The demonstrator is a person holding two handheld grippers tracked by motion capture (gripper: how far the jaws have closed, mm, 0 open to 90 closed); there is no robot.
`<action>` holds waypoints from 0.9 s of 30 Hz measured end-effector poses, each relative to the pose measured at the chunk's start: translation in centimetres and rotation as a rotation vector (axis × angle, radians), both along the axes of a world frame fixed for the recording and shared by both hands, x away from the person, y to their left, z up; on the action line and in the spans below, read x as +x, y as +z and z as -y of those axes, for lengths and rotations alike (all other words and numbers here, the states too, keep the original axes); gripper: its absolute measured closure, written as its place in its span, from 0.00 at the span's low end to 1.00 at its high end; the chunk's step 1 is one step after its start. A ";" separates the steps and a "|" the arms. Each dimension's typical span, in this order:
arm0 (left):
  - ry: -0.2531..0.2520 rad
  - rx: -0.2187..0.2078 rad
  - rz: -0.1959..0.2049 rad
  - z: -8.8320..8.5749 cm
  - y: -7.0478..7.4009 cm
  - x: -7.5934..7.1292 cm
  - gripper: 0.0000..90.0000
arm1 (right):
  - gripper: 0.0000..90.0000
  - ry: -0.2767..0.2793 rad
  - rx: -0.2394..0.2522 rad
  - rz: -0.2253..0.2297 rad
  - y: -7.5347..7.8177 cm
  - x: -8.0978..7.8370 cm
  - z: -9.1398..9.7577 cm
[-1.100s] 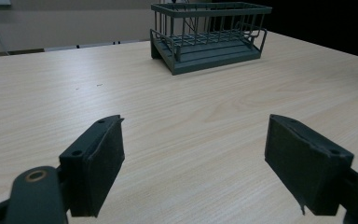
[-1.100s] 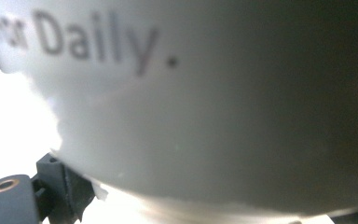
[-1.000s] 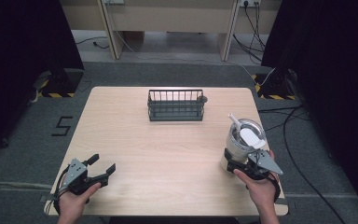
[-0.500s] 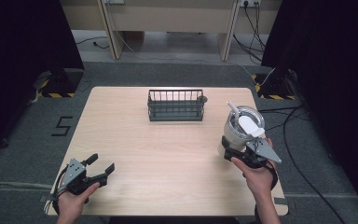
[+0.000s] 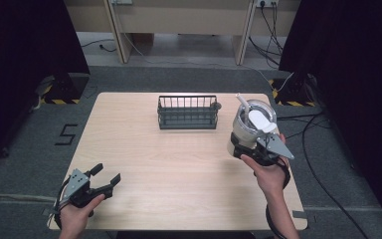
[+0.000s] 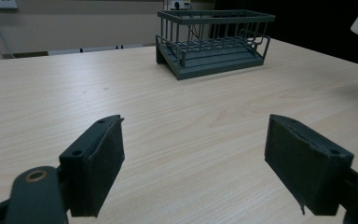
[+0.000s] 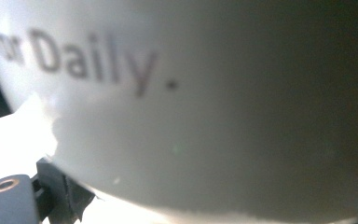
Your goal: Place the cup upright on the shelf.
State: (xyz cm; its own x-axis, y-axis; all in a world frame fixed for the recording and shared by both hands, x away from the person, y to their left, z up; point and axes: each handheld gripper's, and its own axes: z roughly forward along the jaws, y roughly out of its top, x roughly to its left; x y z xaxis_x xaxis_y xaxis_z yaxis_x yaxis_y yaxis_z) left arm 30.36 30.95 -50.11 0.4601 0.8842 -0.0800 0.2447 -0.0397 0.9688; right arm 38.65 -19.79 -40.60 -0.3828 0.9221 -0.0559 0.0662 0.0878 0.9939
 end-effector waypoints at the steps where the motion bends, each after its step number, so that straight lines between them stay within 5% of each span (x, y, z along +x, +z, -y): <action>1: -0.001 0.000 -0.001 0.0 0.0 0.0 0.21 | 0.11 0.001 -0.001 0.001 0.1 0.2 -0.1; 27: -0.003 -0.006 0.001 -0.2 0.1 0.0 0.21 | 0.11 0.037 0.010 0.023 2.9 4.2 -3.7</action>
State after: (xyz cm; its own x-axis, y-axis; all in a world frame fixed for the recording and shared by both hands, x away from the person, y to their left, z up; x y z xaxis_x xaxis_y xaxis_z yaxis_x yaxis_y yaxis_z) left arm 30.37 31.10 -50.05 0.4625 0.8825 -0.0851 0.2436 -0.0342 0.9693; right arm 42.86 -16.07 -37.73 -0.4150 0.9081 -0.0565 0.0398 0.0802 0.9960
